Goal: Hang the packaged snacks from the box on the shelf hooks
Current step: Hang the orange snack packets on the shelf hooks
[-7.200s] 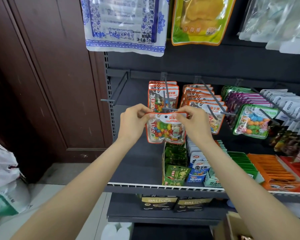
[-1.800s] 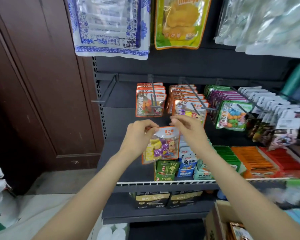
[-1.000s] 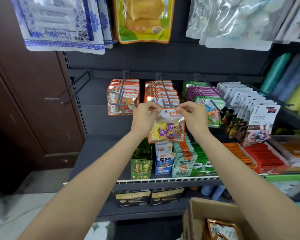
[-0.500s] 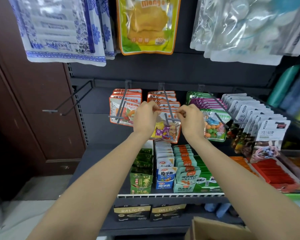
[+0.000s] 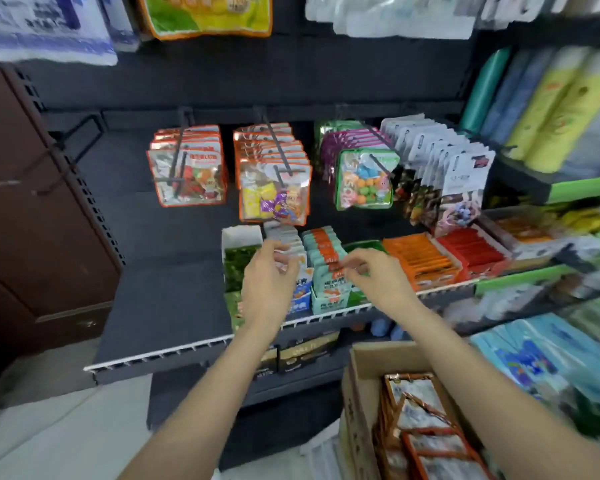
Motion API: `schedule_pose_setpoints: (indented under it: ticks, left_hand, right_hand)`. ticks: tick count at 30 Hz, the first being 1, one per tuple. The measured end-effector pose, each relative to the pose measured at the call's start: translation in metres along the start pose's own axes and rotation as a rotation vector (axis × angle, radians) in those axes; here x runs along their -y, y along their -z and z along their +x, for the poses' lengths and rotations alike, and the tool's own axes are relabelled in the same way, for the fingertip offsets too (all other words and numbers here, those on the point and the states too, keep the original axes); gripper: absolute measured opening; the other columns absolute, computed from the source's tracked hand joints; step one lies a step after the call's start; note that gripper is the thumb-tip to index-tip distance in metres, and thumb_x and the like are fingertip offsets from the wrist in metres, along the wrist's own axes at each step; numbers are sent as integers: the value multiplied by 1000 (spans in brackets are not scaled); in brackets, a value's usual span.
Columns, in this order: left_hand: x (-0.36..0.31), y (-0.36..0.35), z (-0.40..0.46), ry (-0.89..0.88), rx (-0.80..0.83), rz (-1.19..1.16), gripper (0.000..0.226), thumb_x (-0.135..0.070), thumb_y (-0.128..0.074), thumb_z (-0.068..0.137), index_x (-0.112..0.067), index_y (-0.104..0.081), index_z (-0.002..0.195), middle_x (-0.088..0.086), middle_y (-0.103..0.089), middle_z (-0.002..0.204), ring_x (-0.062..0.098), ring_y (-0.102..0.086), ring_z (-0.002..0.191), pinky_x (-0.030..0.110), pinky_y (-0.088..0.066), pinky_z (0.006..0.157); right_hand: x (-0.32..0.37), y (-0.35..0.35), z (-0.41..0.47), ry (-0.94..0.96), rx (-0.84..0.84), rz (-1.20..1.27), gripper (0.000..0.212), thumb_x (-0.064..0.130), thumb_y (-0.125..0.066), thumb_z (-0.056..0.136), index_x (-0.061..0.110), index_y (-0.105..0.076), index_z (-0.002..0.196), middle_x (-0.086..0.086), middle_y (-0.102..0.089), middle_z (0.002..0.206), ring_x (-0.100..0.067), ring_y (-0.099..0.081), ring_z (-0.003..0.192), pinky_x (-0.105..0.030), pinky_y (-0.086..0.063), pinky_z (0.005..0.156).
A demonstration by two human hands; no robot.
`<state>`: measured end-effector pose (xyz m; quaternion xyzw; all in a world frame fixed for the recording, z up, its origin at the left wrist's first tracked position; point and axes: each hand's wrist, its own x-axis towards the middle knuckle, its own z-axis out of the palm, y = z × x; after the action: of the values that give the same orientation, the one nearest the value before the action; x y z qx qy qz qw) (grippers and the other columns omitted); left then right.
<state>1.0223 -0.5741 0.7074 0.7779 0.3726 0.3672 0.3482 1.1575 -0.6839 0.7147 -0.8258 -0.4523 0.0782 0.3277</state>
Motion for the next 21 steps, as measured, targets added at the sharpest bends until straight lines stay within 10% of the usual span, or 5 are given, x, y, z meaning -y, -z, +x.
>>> schedule_pose_setpoints:
  ticks: [8, 21]
  left_hand:
    - [9, -135, -112, 62, 463, 62, 20, -13, -50, 94, -14, -55, 113, -5, -55, 88, 12, -58, 84, 24, -47, 74]
    - [62, -236, -211, 263, 1214, 267, 62, -43, -68, 82, -17, -48, 136, -3, -37, 144, 21, -40, 131, 38, -35, 108]
  right_hand:
    - [-167, -17, -95, -257, 366, -144, 15, 11, -54, 89, 4, -68, 90, -15, -69, 91, -31, -64, 89, -35, -48, 73]
    - [-281, -34, -151, -189, 951, -196, 62, 33, -60, 90, 12, -34, 144, -9, -26, 152, -25, -29, 138, -29, -27, 109]
